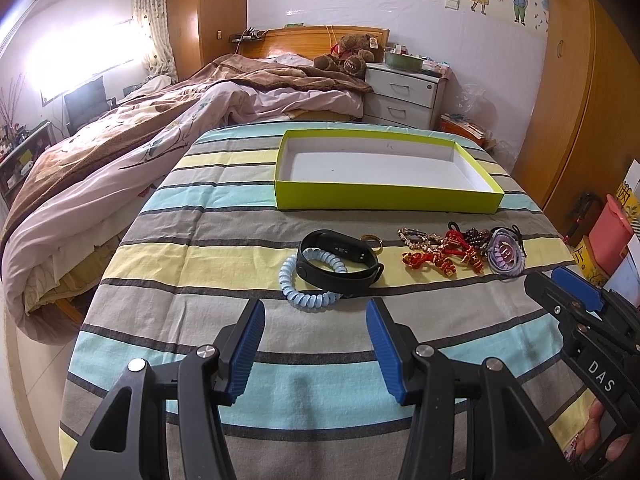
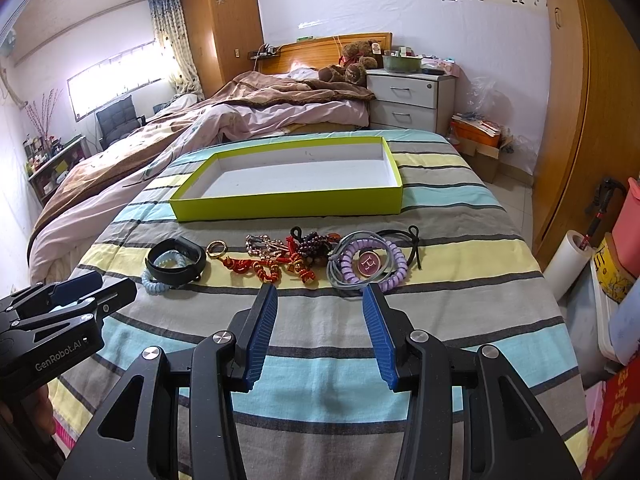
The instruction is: Organize jewelry
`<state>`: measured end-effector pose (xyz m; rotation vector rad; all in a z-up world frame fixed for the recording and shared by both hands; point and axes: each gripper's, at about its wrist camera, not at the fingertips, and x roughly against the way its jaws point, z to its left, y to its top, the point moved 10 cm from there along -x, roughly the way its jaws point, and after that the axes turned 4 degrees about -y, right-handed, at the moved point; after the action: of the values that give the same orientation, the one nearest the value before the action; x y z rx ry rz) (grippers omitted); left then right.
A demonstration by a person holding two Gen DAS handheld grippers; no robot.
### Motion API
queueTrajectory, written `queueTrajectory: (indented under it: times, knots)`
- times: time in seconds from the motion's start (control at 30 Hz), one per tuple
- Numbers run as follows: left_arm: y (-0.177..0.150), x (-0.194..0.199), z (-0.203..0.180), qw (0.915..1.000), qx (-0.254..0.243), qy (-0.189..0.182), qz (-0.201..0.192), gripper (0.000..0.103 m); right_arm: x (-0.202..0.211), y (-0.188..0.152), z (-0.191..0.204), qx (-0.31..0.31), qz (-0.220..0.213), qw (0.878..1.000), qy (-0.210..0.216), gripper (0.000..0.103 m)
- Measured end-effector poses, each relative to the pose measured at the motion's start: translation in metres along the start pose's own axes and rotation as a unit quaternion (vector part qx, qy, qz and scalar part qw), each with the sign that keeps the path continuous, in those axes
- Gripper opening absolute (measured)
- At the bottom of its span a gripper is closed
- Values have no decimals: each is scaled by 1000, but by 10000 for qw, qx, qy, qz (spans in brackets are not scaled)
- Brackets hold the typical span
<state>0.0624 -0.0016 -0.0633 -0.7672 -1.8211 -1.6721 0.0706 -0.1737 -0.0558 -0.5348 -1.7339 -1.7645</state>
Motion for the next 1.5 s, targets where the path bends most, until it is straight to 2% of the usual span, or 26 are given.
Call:
queueTrajectory:
  times: [0.4, 0.57, 0.67, 0.77, 0.83, 0.9, 0.97, 1.07, 1.2, 1.27, 1.33, 1.37, 1.43, 1.5]
  knots:
    - [0, -4, 2, 10000, 4, -38, 43, 52, 0, 1, -2, -21, -7, 10000, 33, 46]
    - [0, -13, 3, 9990, 29, -412, 197, 52, -4, 4, -12, -58, 27, 10000, 46, 46]
    - [3, -18, 9, 9977, 202, -599, 259, 52, -9, 6, -32, -265, 71, 9996, -6, 60]
    - [7, -24, 13, 9982, 60, -516, 287, 52, -18, 7, -53, -526, 190, 9984, -64, 60]
    - [8, -28, 14, 9974, 118, -639, 320, 52, -24, 11, -61, -559, 246, 9981, -77, 60]
    - [6, -32, 17, 9955, 245, -806, 431, 52, -31, 11, -63, -472, 341, 9983, -79, 60]
    - [5, -37, 20, 9959, 229, -723, 493, 52, -40, 12, -64, -362, 466, 9982, -74, 60]
    - [2, -40, 21, 9945, 240, -848, 563, 52, -47, 16, -61, -158, 489, 9987, 25, 60]
    - [3, -45, 25, 9947, 305, -789, 591, 52, -54, 20, -44, 209, 569, 9974, 383, 60]
    - [3, -47, 27, 9948, 316, -772, 581, 52, -48, 24, -35, 299, 416, 9973, 527, 60]
    - [3, -47, 28, 9945, 355, -764, 627, 52, -45, 22, -21, 366, 440, 9954, 772, 60]
    - [3, -48, 29, 9943, 362, -775, 632, 52, -46, 20, -16, 446, 471, 9950, 760, 59]
    - [3, -48, 27, 9942, 354, -795, 632, 52, -53, 19, -9, 678, 483, 9949, 567, 50]
    - [4, -50, 26, 9944, 315, -794, 629, 52, -61, 17, -6, 739, 628, 9939, 525, 47]
